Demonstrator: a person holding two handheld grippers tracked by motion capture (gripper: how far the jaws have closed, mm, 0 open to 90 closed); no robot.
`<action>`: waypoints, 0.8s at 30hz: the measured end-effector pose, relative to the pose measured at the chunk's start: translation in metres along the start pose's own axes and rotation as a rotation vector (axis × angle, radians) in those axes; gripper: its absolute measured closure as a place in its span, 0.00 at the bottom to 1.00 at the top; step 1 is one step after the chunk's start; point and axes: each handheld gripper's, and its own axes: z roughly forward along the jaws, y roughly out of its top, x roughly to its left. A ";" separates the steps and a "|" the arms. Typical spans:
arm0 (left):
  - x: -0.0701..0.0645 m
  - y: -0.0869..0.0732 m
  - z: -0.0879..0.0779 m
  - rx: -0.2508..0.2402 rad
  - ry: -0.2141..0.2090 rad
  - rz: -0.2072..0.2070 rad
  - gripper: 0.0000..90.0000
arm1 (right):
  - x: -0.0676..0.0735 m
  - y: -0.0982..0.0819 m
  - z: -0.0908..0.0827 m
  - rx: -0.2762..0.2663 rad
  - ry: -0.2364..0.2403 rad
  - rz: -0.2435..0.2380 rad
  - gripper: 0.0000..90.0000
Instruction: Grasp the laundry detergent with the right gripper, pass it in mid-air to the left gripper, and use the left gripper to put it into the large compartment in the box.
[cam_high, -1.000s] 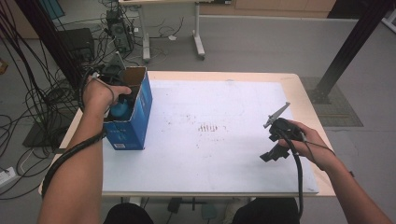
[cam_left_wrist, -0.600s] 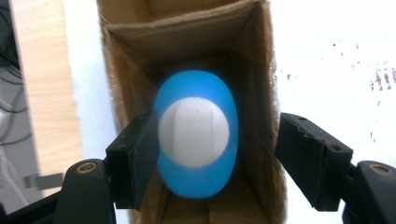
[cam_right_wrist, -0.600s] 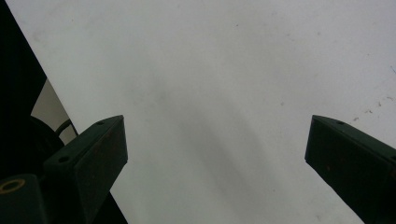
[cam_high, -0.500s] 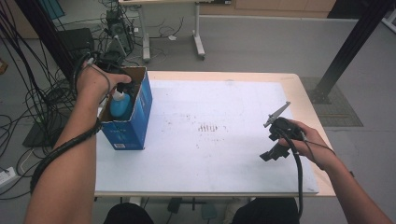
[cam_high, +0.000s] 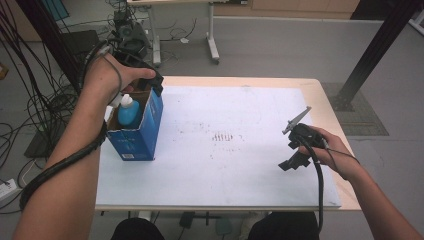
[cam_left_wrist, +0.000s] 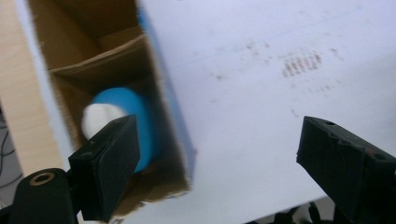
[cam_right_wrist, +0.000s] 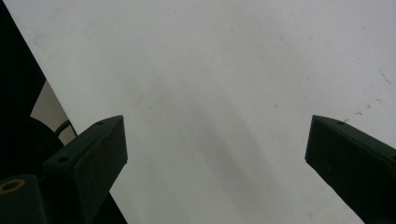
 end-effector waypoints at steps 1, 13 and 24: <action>-0.005 0.000 -0.001 0.003 -0.014 0.016 0.14 | 0.000 0.000 0.000 -0.003 0.001 0.003 0.06; -0.067 0.001 0.010 0.045 -0.003 0.180 0.13 | -0.004 0.002 -0.005 0.003 0.014 0.027 0.05; -0.116 -0.005 0.045 0.081 -0.033 0.284 0.12 | -0.010 -0.003 -0.014 -0.006 0.006 0.055 0.05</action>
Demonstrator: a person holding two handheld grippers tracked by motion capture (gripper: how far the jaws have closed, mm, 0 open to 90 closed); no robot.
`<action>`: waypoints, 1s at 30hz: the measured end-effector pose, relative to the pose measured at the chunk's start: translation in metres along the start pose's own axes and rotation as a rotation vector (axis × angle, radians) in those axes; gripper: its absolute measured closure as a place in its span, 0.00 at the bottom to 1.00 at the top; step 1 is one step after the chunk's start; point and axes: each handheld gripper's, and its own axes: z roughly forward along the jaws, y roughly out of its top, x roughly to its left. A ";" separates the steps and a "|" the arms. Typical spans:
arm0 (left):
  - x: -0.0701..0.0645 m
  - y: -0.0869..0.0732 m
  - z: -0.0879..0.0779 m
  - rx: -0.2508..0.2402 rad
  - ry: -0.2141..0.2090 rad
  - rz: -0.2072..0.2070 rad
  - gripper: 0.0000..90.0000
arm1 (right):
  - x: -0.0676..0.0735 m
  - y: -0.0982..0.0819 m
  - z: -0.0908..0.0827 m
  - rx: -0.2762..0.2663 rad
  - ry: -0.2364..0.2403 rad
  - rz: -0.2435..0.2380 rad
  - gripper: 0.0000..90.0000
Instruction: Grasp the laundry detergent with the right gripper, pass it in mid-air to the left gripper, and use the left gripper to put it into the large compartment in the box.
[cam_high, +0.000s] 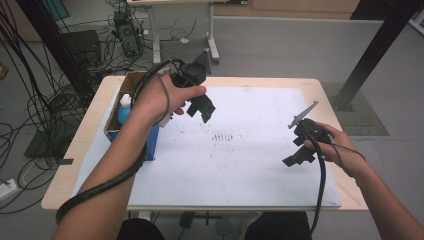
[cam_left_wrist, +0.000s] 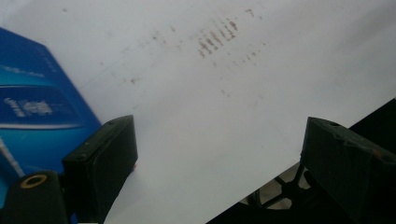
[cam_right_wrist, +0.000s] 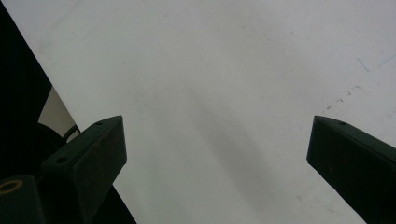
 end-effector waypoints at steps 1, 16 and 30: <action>-0.003 0.001 0.004 0.006 -0.004 0.006 0.12 | 0.000 0.000 -0.001 0.001 -0.001 0.003 0.05; -0.047 0.016 0.061 0.079 -0.010 0.058 0.13 | -0.005 -0.009 -0.007 -0.012 -0.005 0.030 0.05; -0.070 0.017 0.107 0.101 -0.021 0.090 0.14 | -0.005 -0.012 -0.012 -0.018 -0.017 0.033 0.05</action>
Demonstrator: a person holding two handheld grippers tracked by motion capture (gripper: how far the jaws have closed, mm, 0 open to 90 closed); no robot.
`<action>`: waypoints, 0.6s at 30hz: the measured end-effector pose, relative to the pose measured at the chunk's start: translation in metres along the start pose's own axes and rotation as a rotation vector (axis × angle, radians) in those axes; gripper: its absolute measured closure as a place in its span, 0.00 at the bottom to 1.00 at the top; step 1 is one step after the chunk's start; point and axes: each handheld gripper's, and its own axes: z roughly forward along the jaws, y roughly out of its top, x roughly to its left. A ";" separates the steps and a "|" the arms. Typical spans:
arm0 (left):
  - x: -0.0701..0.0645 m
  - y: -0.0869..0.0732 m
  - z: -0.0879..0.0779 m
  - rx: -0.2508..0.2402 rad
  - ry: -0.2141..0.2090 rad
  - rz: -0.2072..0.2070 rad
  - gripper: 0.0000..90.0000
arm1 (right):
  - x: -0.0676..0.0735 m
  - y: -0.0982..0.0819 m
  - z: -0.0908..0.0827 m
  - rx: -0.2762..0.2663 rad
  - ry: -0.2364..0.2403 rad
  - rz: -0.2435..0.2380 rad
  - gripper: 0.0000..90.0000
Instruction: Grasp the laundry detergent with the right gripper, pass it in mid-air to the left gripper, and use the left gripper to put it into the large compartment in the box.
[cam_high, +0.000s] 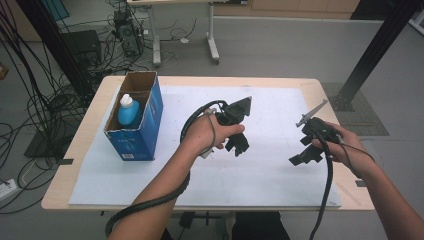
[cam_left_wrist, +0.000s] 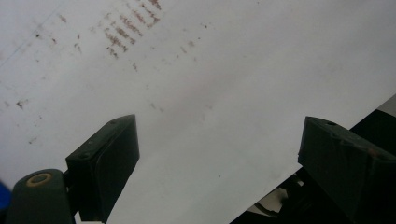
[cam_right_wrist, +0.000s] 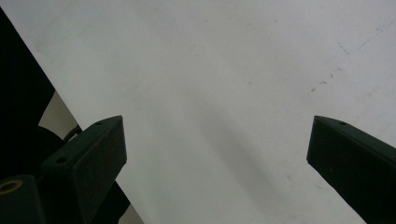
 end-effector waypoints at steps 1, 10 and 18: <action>-0.001 0.000 0.002 -0.001 0.003 0.001 0.15 | 0.000 0.000 0.000 -0.001 0.000 -0.002 0.05; -0.003 0.001 0.012 0.001 0.022 -0.008 0.15 | -0.002 -0.003 0.000 0.000 -0.002 0.011 0.05; -0.004 0.000 0.013 -0.002 0.022 -0.008 0.15 | -0.002 -0.003 0.001 0.000 -0.004 0.007 0.05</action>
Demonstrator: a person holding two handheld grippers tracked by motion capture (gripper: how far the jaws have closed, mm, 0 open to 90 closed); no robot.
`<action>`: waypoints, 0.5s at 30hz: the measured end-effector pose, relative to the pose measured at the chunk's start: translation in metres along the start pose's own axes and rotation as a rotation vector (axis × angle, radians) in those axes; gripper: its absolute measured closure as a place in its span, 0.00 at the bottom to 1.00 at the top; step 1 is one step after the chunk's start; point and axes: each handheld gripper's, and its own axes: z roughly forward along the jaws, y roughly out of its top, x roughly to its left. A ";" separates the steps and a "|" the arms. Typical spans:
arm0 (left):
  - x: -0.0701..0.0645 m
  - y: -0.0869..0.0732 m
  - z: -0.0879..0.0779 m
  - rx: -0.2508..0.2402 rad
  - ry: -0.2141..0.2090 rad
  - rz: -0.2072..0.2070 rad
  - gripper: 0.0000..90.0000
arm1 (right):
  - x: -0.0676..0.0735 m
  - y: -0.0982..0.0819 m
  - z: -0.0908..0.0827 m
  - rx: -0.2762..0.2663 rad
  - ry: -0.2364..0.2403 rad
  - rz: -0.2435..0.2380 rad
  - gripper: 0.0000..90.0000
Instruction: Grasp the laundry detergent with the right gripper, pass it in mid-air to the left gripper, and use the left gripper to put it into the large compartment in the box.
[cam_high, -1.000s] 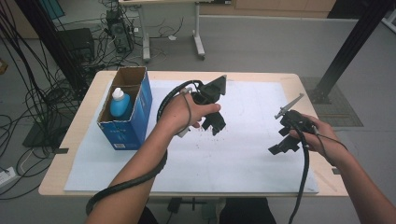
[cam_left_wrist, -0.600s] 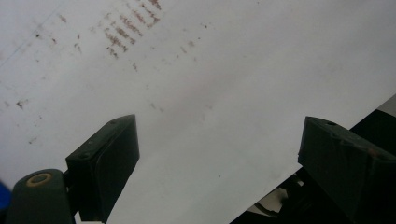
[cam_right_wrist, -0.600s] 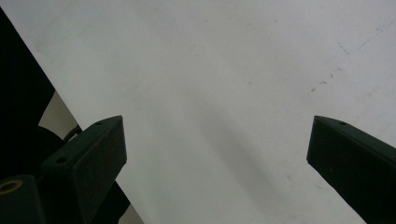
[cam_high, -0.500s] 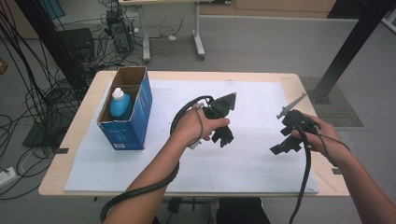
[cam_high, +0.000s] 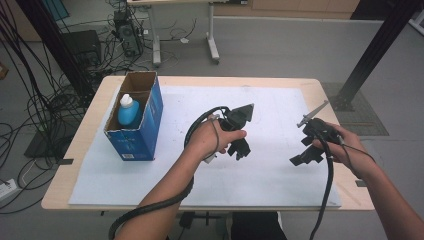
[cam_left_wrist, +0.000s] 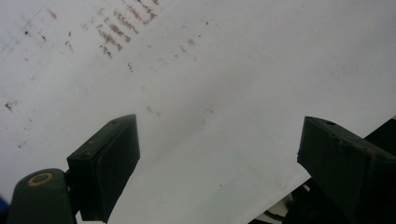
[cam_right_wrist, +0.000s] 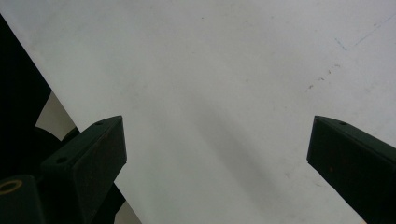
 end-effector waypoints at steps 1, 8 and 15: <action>0.000 0.000 0.000 -0.001 0.000 0.000 0.15 | 0.000 0.000 0.000 0.000 0.000 -0.002 0.05; 0.000 -0.002 -0.001 0.001 -0.008 0.006 0.15 | 0.001 0.000 -0.002 -0.002 -0.003 -0.005 0.05; 0.000 -0.004 -0.003 0.005 -0.005 0.004 0.15 | 0.005 -0.001 -0.005 -0.001 -0.010 0.000 0.05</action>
